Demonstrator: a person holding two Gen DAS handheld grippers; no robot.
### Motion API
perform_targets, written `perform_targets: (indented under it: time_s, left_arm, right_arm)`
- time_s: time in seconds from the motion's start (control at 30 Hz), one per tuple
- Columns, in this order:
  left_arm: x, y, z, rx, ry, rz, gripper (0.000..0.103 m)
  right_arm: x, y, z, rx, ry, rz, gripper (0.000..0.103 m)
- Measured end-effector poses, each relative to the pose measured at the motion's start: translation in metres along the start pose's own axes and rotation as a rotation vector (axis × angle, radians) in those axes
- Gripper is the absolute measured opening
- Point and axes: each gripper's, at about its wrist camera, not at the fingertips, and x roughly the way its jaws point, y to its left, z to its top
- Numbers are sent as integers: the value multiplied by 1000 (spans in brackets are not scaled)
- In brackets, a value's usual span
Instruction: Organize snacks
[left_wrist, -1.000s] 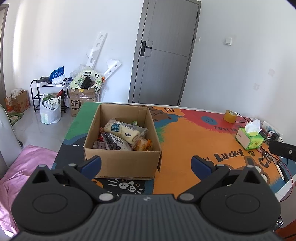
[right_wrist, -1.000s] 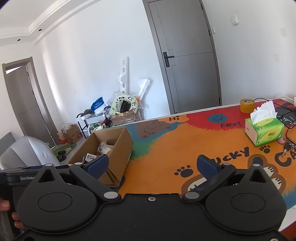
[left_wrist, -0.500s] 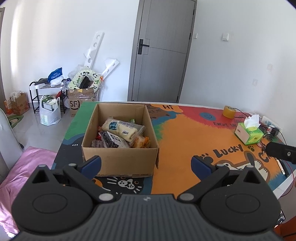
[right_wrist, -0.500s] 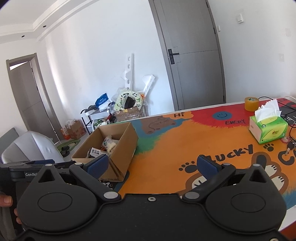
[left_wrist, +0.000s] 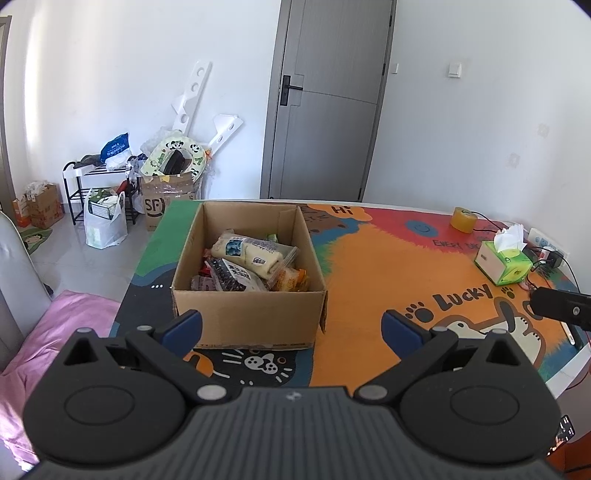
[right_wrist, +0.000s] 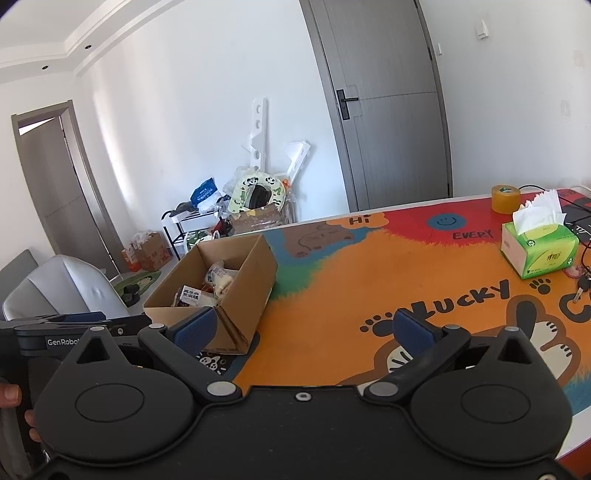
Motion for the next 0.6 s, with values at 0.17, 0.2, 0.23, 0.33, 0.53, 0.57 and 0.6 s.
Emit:
perform_targets:
  time_s: [0.17, 0.2, 0.23, 0.33, 0.53, 0.57, 0.6]
  left_arm:
    - [0, -2, 0, 3, 1, -4, 102]
    - [0, -2, 0, 3, 2, -5, 102]
    - [0, -1, 0, 4, 3, -6, 102]
    - [-2, -1, 1, 5, -1, -4, 102]
    - [-3, -1, 2, 9, -4, -3, 102]
    - [-3, -1, 2, 9, -4, -4, 102]
    - [-3, -1, 2, 9, -4, -3, 102]
  right_arm:
    - [0, 1, 0, -3, 0, 1, 103]
    - [0, 1, 0, -1, 0, 0, 103]
    - [0, 1, 0, -1, 0, 1, 103]
    - [0, 0, 0, 0, 1, 0, 103]
    - [0, -1, 0, 0, 12, 2, 103]
    - [0, -1, 0, 0, 12, 2, 103]
    - [1, -1, 0, 0, 13, 4, 103]
